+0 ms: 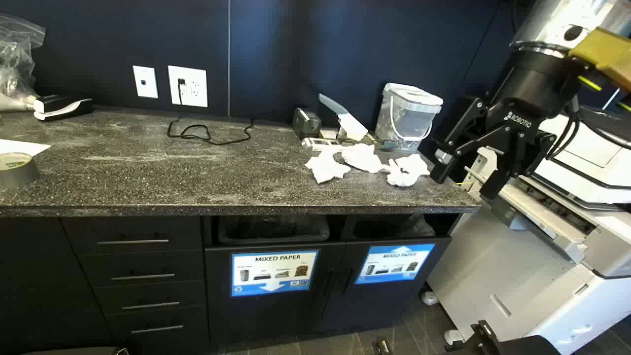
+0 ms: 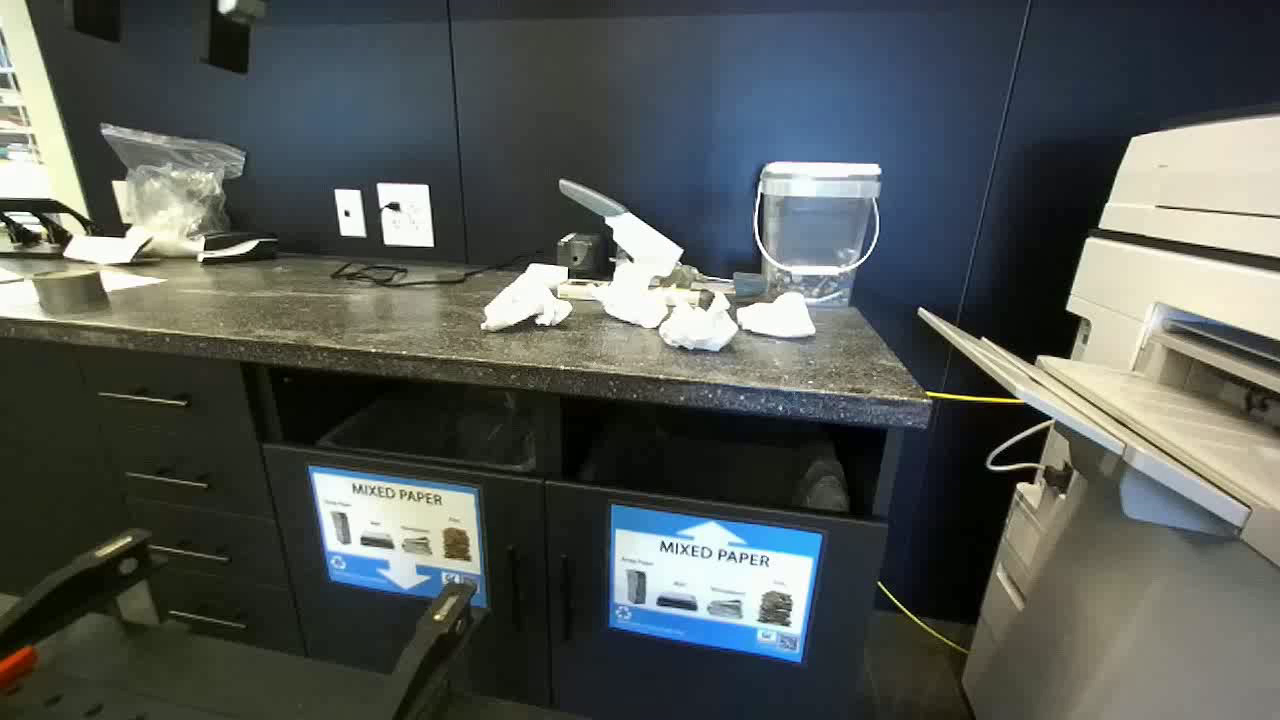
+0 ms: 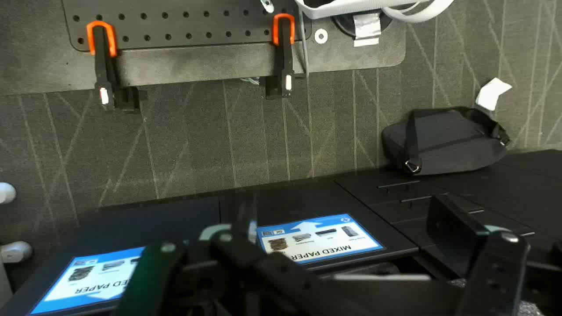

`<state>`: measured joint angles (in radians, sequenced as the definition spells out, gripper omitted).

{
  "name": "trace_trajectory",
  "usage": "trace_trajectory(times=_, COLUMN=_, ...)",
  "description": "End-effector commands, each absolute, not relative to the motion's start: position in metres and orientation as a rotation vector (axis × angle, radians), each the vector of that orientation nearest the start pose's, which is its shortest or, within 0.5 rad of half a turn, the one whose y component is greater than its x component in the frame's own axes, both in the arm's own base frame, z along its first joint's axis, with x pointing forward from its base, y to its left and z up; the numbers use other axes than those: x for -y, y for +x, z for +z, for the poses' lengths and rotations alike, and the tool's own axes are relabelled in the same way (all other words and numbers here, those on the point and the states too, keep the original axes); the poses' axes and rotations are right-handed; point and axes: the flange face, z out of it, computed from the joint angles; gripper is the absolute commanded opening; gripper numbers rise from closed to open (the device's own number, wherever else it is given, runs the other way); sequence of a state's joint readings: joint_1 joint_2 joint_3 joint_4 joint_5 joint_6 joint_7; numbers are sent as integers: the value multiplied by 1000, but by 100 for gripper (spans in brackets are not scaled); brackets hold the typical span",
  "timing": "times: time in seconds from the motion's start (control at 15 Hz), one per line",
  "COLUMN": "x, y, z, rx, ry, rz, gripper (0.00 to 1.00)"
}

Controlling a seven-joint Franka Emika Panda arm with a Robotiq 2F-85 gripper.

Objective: Put the papers on the counter into the recycle bin

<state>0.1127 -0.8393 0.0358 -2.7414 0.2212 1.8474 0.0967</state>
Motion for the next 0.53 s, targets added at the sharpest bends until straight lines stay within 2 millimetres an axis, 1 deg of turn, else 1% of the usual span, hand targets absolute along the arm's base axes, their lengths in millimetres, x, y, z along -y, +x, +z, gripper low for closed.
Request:
trace_trajectory(times=0.0, x=-60, y=287, z=449, rx=-40, ry=-2962, rz=111, gripper=100)
trace_trajectory(times=0.33, x=-60, y=287, z=449, rx=-40, ry=-2962, rz=110, gripper=100)
trace_trajectory(times=0.47, x=-59, y=297, z=440, rx=-6, ry=-2965, rz=87, gripper=100)
